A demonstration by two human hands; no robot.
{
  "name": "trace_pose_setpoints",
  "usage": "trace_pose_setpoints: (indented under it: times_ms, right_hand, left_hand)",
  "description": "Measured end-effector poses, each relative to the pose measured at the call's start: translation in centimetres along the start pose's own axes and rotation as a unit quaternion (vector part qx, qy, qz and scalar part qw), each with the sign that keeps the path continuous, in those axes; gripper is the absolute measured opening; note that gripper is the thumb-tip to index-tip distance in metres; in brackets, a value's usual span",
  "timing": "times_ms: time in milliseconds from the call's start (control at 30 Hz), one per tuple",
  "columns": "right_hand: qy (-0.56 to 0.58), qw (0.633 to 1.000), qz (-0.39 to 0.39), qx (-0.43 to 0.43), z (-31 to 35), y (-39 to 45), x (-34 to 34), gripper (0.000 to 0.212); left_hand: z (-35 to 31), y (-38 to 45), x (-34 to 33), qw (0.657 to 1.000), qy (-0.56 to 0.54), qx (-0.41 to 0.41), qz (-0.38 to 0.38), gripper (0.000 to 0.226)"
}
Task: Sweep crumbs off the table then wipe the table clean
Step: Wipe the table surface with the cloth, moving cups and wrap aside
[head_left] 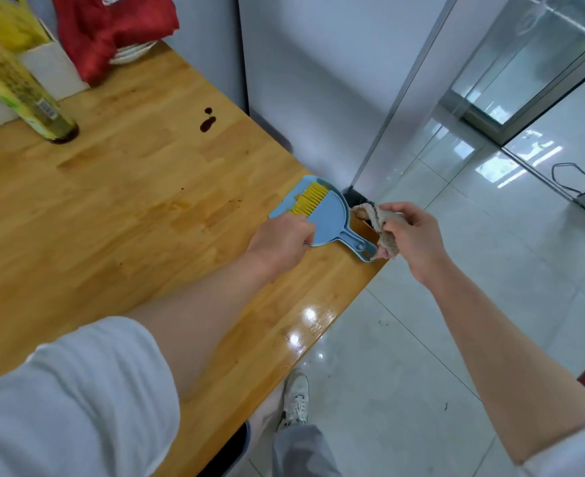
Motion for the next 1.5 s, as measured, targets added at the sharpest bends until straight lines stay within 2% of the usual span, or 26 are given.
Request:
trace_pose_setpoints:
  times_ms: [200,333,500,533,600,700,767,800,833,900,967,1000,1067,1133,1167,1233,1300,1367,1400,1500]
  right_hand:
    - [-0.022,1.000,-0.001,0.000,0.1,-0.6,-2.1,0.028]
    - [-0.149,0.989,0.015,0.012,-0.6,-1.6,-4.4,0.034]
    - [-0.316,0.944,0.046,0.077,-1.9,-3.6,-9.7,0.024]
    - [-0.323,0.941,0.061,0.081,-2.1,-4.4,-11.1,0.023]
    - [-0.325,0.929,0.136,0.116,-2.6,-6.7,-15.0,0.019]
    - [-0.374,0.875,0.266,0.152,-3.3,-11.0,-20.5,0.022]
    - [-0.387,0.856,0.312,0.143,-3.2,-11.7,-20.6,0.021]
    - [-0.390,0.860,0.301,0.132,-2.9,-10.9,-19.4,0.019]
    - [-0.392,0.875,0.259,0.115,-2.6,-9.5,-17.6,0.018]
    - [-0.376,0.917,0.115,0.069,-1.8,-6.2,-13.1,0.021]
    - [-0.394,0.918,0.008,0.036,-2.0,-4.1,-10.6,0.025]
    - [-0.415,0.909,-0.011,0.040,-2.0,-4.0,-10.8,0.025]
    - [-0.432,0.898,0.005,0.083,-2.1,-5.1,-13.6,0.016]
    - [-0.397,0.894,0.127,0.166,-2.1,-8.4,-18.2,0.005]
    - [-0.400,0.871,0.195,0.206,-2.2,-10.4,-20.4,0.004]
    - [-0.443,0.822,0.259,0.248,-3.5,-11.7,-20.8,0.008]
    - [-0.437,0.846,0.209,0.221,-4.1,-9.0,-16.9,0.009]
    - [-0.430,0.884,0.080,0.168,-3.6,-5.7,-10.8,0.008]
    - [-0.433,0.890,0.024,0.141,-3.4,-4.3,-8.2,0.010]
    - [-0.435,0.895,-0.032,0.091,-3.3,-2.9,-6.0,0.017]
  left_hand:
    - [4.1,-3.8,2.1,1.000,0.003,0.008,-0.009,0.008]
    - [8.0,-9.2,2.9,0.998,0.026,0.036,0.032,0.007]
    - [12.1,-16.6,2.7,0.994,0.040,0.066,0.076,0.005]
    - [12.3,-17.7,2.4,0.993,0.046,0.067,0.089,0.005]
    - [12.8,-19.6,1.9,0.989,0.064,0.069,0.114,0.006]
    - [13.9,-21.8,1.4,0.984,0.072,0.086,0.140,0.007]
    - [15.0,-23.0,1.4,0.977,0.079,0.109,0.163,0.008]
    - [15.5,-23.5,1.4,0.974,0.083,0.119,0.172,0.009]
    - [16.0,-24.1,1.5,0.971,0.089,0.128,0.180,0.009]
    - [16.3,-25.2,1.7,0.961,0.102,0.141,0.213,0.011]
    - [16.4,-25.7,2.0,0.945,0.113,0.159,0.262,0.019]
    - [16.2,-25.4,2.7,0.941,0.111,0.173,0.270,0.023]
    - [15.5,-23.5,4.4,0.951,0.094,0.187,0.226,0.026]
    - [14.3,-20.3,4.9,0.968,0.079,0.172,0.167,0.032]
    - [13.7,-19.0,4.6,0.969,0.077,0.164,0.169,0.036]
    - [12.6,-16.4,3.1,0.959,0.099,0.155,0.214,0.040]
    - [12.6,-15.6,2.3,0.947,0.118,0.179,0.238,0.035]
    - [13.6,-15.4,2.2,0.944,0.106,0.200,0.240,0.032]
    - [14.1,-15.4,2.3,0.943,0.102,0.205,0.241,0.030]
    - [15.3,-16.2,2.5,0.937,0.100,0.224,0.249,0.025]
Point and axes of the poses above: each hand's wrist, its own y-axis towards the middle knuckle, its own x-axis out of the back of the hand, z = x × y, the point moved 5 cm from there along y, towards the middle knuckle, and after that the axes turned 8 degrees about z, right-handed, at the moved point
